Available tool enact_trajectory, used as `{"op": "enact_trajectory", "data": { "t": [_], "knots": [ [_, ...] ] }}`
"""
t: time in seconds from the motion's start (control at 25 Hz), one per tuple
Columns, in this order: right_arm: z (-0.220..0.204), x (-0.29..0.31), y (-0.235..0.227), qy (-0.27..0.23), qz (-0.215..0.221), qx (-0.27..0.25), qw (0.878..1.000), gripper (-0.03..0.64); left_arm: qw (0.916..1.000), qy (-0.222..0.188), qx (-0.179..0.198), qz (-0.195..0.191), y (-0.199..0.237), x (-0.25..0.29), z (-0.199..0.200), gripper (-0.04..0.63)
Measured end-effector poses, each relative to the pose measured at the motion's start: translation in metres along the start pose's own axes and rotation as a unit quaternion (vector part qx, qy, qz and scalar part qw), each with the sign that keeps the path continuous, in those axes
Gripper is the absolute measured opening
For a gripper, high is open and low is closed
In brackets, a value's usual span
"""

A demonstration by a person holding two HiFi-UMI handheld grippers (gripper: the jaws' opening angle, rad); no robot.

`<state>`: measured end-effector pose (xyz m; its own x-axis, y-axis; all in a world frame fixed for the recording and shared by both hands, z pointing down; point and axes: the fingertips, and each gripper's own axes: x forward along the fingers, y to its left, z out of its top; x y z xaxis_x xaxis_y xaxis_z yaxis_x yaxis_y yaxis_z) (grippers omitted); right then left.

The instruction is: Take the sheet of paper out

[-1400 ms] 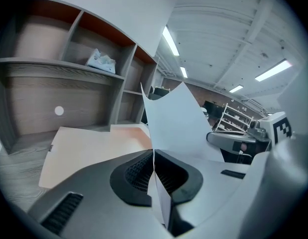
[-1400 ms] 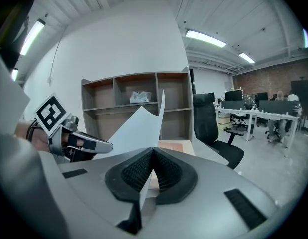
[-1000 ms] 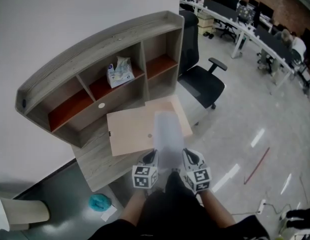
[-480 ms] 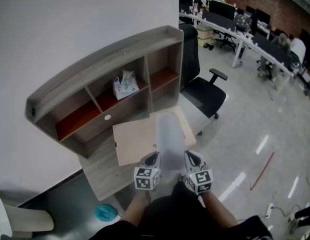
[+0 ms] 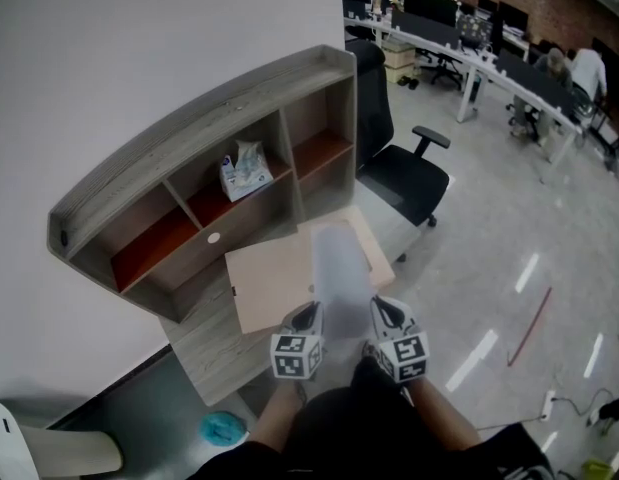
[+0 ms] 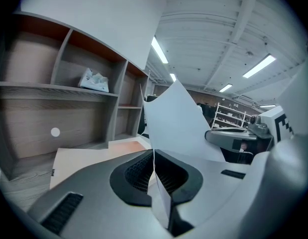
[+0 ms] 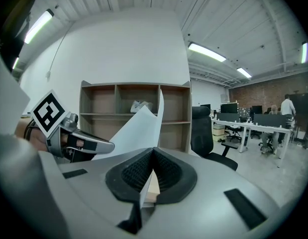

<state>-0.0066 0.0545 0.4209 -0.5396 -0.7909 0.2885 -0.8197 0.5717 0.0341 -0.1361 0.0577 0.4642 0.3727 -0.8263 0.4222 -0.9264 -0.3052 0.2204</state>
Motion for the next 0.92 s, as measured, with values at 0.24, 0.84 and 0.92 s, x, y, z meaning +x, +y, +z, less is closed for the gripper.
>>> {"op": "enact_trajectory", "data": {
  "t": [0.24,0.84,0.92],
  "knots": [
    [-0.006,-0.001,-0.007,0.003,-0.006,0.013,1.0,0.017,1.0,0.004,-0.001,-0.006,-0.005,0.004,-0.003,0.051],
    [-0.006,0.001,-0.018,0.003,-0.008,0.018,1.0,0.017,0.9999,0.008,-0.003,-0.005,-0.007,0.014,-0.002,0.051],
    [-0.007,0.002,-0.019,0.005,-0.007,0.02,1.0,0.017,1.0,0.007,-0.003,-0.005,-0.007,0.016,-0.001,0.051]
  ]
}}
